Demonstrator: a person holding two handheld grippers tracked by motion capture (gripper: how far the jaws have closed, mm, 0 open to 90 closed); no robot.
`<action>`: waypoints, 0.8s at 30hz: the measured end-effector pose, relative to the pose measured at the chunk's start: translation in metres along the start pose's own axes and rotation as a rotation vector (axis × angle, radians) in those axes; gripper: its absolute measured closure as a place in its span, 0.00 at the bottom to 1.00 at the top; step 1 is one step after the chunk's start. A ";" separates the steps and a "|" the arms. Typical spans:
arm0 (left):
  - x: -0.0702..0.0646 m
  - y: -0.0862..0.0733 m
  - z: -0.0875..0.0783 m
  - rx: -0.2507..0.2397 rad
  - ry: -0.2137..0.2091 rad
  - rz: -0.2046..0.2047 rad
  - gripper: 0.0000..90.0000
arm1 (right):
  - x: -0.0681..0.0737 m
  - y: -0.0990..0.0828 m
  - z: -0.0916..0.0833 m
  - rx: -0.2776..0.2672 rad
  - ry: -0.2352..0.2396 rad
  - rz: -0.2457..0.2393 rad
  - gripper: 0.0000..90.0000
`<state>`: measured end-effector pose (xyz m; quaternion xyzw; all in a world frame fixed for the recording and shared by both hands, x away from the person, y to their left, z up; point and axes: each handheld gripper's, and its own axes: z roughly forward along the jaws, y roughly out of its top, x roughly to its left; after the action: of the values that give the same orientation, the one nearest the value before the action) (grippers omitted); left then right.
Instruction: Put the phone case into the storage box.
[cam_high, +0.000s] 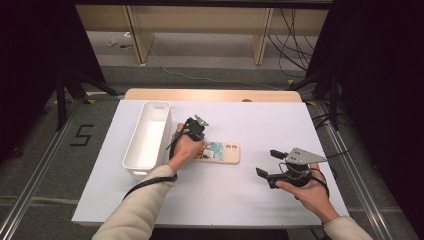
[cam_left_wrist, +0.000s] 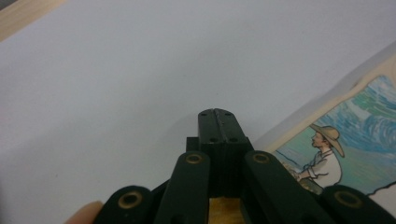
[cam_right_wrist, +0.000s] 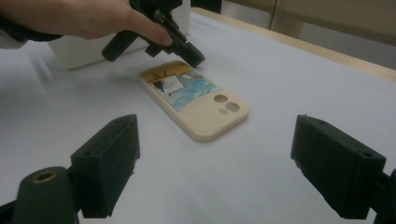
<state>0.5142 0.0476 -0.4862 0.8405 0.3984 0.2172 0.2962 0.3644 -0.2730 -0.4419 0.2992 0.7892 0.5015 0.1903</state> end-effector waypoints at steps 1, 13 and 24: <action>0.000 0.000 0.000 0.000 0.000 0.003 1.00 | 0.000 0.000 0.000 0.001 0.000 -0.001 0.18; -0.007 -0.004 -0.009 0.036 0.013 0.015 1.00 | 0.000 0.000 0.000 0.005 0.000 0.003 0.18; -0.018 -0.016 -0.028 0.093 -0.004 0.027 1.00 | 0.000 0.000 0.000 0.006 0.002 0.003 0.18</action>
<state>0.4781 0.0502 -0.4791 0.8590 0.3960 0.2010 0.2547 0.3641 -0.2731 -0.4421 0.3005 0.7905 0.4995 0.1881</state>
